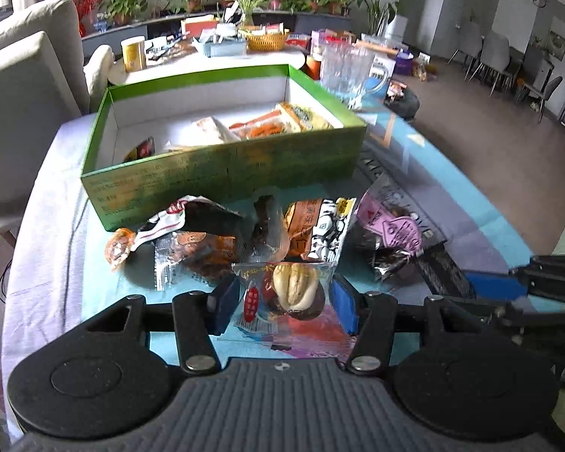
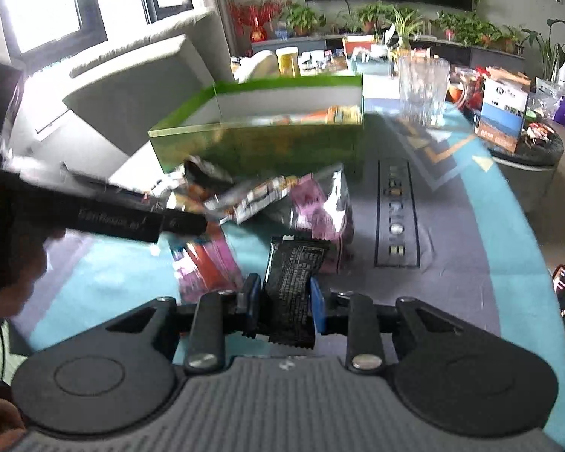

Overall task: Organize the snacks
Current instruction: 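Carry both packets into the green box and open both tools to release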

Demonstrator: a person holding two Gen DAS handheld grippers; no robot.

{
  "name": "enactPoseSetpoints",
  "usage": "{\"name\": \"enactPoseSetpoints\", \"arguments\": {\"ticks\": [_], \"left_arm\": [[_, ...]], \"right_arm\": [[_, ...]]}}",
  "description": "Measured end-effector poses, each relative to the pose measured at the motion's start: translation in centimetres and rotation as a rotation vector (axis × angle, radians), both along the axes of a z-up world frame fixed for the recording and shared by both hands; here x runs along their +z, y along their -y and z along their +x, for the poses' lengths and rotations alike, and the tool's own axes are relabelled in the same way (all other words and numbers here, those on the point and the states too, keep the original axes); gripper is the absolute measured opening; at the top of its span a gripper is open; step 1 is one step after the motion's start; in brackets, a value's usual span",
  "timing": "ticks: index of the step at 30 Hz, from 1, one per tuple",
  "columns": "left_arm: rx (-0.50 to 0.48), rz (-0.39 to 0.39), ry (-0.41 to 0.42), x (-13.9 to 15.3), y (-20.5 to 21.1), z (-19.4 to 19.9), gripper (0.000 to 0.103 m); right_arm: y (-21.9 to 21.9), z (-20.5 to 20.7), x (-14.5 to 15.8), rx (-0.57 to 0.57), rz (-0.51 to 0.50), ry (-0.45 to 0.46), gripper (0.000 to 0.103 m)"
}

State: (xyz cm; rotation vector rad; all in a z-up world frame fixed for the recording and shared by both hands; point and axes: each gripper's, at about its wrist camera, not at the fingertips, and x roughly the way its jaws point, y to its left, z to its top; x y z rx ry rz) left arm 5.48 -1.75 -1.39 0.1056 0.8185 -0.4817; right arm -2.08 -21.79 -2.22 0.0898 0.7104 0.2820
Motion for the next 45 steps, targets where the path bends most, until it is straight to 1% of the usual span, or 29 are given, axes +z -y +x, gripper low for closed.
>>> {"name": "enactPoseSetpoints", "arguments": {"ticks": [2,7,9,14,16,19,23,26,30,41,45], "left_arm": [[0.007,-0.006,0.019,0.6,-0.3,-0.3,0.05],[0.023,-0.026,0.073,2.3,-1.0,-0.2,0.05],[0.048,-0.032,0.09,2.6,-1.5,0.2,0.05],[0.122,-0.056,0.096,3.2,-3.2,2.1,0.05],[0.136,-0.056,0.101,3.5,-3.4,3.1,0.05],[0.162,-0.053,0.129,4.5,-3.5,4.9,0.051],[0.193,-0.075,0.16,5.5,-3.6,7.2,0.051],[0.203,-0.08,0.155,5.4,-3.5,8.9,0.051],[0.192,-0.063,0.154,5.0,-2.9,10.4,0.051],[0.188,-0.046,0.141,4.0,-1.6,14.3,0.051],[0.191,-0.035,0.115,3.0,-1.3,15.2,0.051]], "right_arm": [[-0.1,0.1,0.8,0.009,0.011,0.029,0.026],[-0.7,1.5,2.3,0.015,-0.002,0.098,0.026],[-0.9,2.2,3.1,0.02,0.002,0.13,0.026],[-2.5,4.5,4.7,0.059,0.014,0.204,0.026],[-2.9,5.6,5.0,0.067,0.023,0.216,0.026],[-3.4,7.8,5.5,0.063,0.042,0.228,0.026],[-3.7,10.3,6.3,0.046,0.039,0.25,0.026],[-3.4,12.0,6.7,0.028,0.056,0.252,0.026],[-2.9,13.8,6.7,0.001,0.073,0.25,0.026],[-3.1,17.9,4.8,-0.02,0.114,0.178,0.026],[-3.1,18.8,4.0,-0.019,0.123,0.145,0.026]]}}
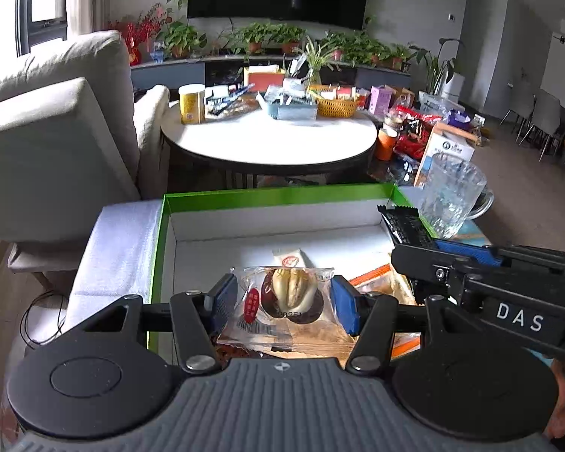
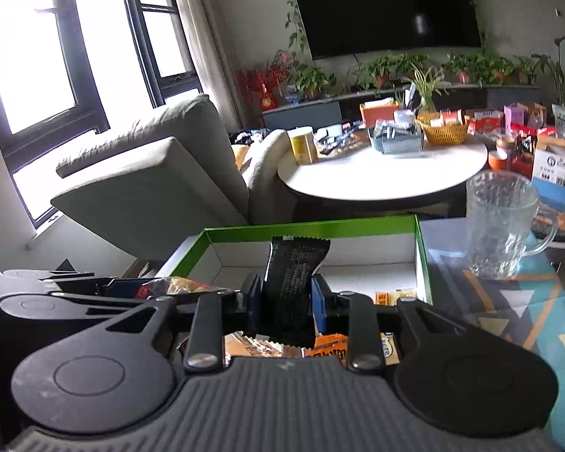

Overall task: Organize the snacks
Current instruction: 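Carry both packets into the green box and open both tools to release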

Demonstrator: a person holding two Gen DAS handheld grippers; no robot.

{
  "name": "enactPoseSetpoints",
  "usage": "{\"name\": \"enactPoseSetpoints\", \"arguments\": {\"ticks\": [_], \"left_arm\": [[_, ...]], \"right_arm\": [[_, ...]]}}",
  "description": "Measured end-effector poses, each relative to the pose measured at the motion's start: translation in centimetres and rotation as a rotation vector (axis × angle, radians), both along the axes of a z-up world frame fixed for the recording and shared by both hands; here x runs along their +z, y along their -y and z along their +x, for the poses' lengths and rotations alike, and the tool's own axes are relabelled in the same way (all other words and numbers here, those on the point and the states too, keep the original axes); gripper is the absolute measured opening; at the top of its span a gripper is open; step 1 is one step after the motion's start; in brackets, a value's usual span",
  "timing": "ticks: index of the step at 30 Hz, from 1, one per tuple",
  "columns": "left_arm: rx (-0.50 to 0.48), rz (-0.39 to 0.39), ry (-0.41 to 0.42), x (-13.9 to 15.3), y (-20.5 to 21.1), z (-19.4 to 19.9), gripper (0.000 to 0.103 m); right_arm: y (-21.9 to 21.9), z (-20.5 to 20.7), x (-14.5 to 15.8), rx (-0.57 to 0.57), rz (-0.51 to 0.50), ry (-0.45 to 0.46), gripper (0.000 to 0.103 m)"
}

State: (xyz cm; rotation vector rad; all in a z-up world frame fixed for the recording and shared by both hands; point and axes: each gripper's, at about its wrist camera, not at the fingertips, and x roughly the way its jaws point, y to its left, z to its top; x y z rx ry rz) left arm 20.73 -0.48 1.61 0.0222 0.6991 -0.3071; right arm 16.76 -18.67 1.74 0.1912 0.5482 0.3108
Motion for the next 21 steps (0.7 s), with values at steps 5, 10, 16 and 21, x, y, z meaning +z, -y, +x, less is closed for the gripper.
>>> {"name": "enactPoseSetpoints", "arguments": {"ticks": [5,10,16,21], "left_arm": [[0.003,-0.037,-0.069,-1.7,-0.1,0.8,0.051],[-0.004,-0.09,-0.082,-1.7,-0.6,1.2,0.052],[0.014,-0.115,-0.105,-1.4,-0.9,1.3,0.056],[0.017,-0.076,-0.06,-1.1,-0.7,0.6,0.061]], "right_arm": [[0.0,0.6,-0.7,0.004,-0.002,-0.025,0.026],[0.1,1.2,-1.1,-0.016,0.006,-0.056,0.026],[0.0,0.7,-1.0,-0.008,0.008,-0.068,0.026],[0.0,-0.1,-0.6,-0.004,0.008,-0.056,0.026]]}}
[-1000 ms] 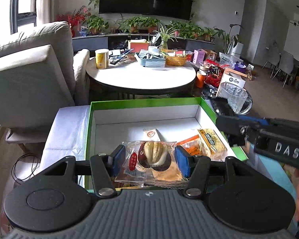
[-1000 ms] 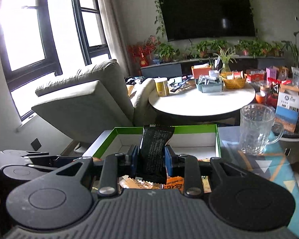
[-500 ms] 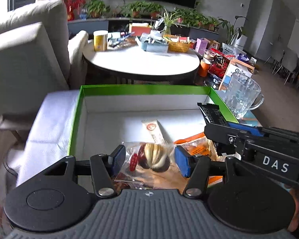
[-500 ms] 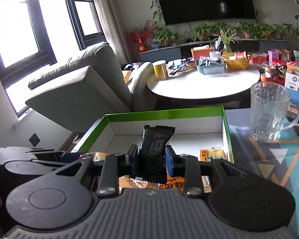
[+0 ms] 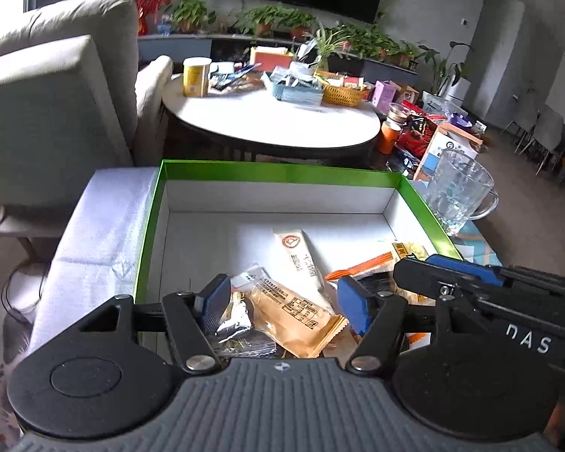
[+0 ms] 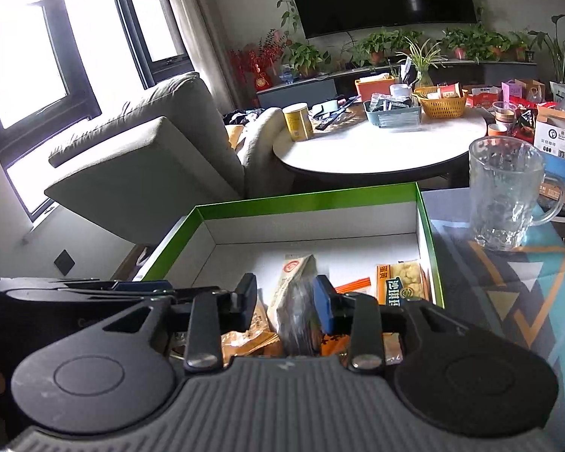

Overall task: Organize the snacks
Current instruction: 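Carry both packets into the green box and open both tools to release, then move both tools back from the box to the snack pile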

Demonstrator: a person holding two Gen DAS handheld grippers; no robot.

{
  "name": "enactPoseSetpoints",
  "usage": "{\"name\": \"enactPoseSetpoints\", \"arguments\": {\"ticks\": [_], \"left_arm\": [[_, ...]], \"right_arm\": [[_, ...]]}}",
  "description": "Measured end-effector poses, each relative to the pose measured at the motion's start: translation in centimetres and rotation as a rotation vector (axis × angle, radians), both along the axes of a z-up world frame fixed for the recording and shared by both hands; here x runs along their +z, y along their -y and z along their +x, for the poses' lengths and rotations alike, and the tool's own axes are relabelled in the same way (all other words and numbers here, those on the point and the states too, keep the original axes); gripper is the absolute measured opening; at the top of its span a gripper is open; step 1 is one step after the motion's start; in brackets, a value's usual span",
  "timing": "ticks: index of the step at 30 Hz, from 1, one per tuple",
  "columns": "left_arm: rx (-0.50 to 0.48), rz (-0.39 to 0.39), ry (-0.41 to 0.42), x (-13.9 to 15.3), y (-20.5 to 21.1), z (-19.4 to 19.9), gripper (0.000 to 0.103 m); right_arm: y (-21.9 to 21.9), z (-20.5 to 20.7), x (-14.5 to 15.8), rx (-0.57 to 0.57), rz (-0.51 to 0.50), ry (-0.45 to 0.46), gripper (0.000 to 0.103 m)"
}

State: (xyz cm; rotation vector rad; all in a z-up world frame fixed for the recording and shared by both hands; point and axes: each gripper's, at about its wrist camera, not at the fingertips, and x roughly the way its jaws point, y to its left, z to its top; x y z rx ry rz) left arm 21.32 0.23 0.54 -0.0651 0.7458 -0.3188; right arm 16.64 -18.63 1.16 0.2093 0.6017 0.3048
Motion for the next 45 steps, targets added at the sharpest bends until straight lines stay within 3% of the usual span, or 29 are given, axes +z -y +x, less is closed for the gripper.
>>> {"name": "enactPoseSetpoints", "arguments": {"ticks": [7,10,18,26,37,45], "left_arm": [[0.024,-0.042,0.019,0.8,-0.9,-0.8,0.083],[0.028,-0.062,0.034,1.3,-1.3,-1.4,0.083],[-0.006,-0.025,0.114,1.7,-1.7,-5.1,0.085],[0.018,-0.038,0.069,0.7,-3.3,-8.2,0.085],[-0.002,0.011,0.015,-1.2,-4.0,-11.4,0.085],[0.013,0.047,-0.009,-2.2,-4.4,-12.7,0.085]], "right_arm": [[0.5,-0.8,0.8,-0.021,0.014,0.023,0.026],[0.6,-1.4,1.1,-0.022,0.01,0.03,0.026],[1.2,-4.1,1.2,0.004,-0.021,0.045,0.026],[1.9,-7.6,0.0,0.034,-0.065,0.027,0.027],[3.4,-11.4,-2.3,0.041,-0.077,-0.049,0.027],[2.6,-14.0,-4.3,0.106,-0.123,-0.093,0.027]]}}
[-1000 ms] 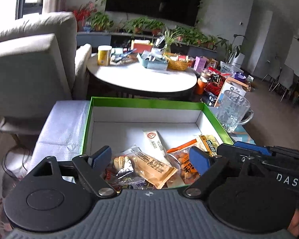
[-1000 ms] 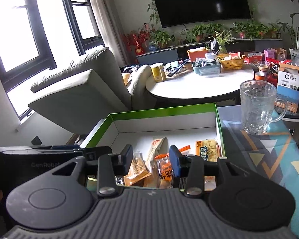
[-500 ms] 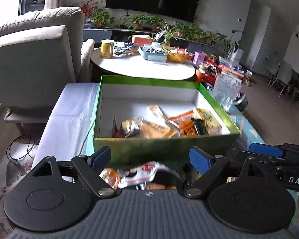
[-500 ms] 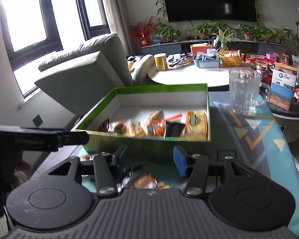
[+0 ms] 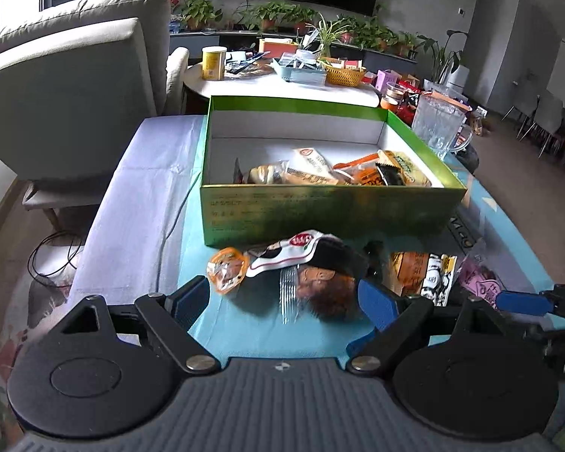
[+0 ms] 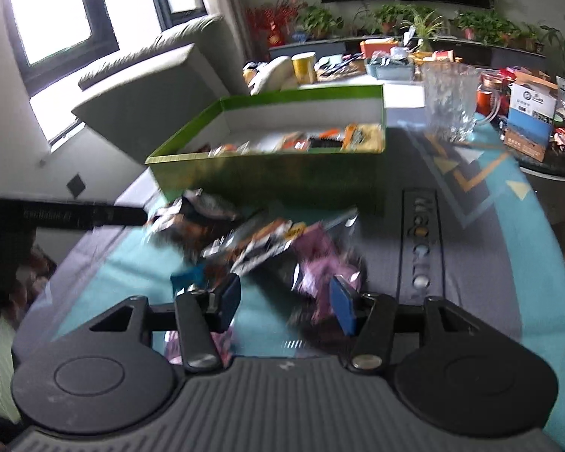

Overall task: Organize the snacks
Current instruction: 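Move both tools back from the box to the snack pile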

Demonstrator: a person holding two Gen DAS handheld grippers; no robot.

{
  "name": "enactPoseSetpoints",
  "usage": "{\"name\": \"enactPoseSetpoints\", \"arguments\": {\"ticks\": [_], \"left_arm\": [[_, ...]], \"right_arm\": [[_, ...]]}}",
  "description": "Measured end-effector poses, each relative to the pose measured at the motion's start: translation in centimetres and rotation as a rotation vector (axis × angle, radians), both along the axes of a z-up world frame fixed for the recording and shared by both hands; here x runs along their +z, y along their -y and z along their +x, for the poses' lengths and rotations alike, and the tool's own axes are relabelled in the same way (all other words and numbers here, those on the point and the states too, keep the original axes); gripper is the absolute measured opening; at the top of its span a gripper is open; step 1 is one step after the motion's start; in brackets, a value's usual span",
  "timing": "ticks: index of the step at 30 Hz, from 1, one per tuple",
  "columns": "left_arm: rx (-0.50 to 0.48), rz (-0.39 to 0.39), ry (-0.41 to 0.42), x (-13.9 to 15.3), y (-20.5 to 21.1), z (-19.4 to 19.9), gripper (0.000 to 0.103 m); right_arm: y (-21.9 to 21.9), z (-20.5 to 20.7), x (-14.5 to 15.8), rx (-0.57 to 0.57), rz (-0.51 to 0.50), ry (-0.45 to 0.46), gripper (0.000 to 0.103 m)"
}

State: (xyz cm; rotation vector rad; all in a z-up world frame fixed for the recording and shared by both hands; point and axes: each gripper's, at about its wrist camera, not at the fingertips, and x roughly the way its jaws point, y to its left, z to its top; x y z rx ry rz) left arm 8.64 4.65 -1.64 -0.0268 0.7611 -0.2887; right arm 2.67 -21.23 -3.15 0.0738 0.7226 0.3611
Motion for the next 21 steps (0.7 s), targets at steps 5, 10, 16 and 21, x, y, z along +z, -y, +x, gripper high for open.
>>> {"name": "enactPoseSetpoints", "arguments": {"ticks": [5,10,16,21], "left_arm": [[0.007,0.0,-0.018,-0.3,-0.2,-0.1,0.085],[0.013,-0.005,-0.027,-0.6,-0.4,-0.3,0.085],[0.028,-0.02,-0.033,-0.7,-0.9,-0.1,0.085],[0.005,-0.01,-0.015,-0.4,-0.5,0.5,0.085]], "right_arm": [[-1.2,-1.5,-0.3,0.07,-0.029,0.023,0.032],[-2.8,-1.9,-0.8,0.128,-0.033,-0.005,0.032],[-4.9,-1.1,-1.8,0.165,-0.072,-0.025,0.032],[-6.9,-1.2,-2.8,0.211,-0.161,-0.025,0.034]]}}
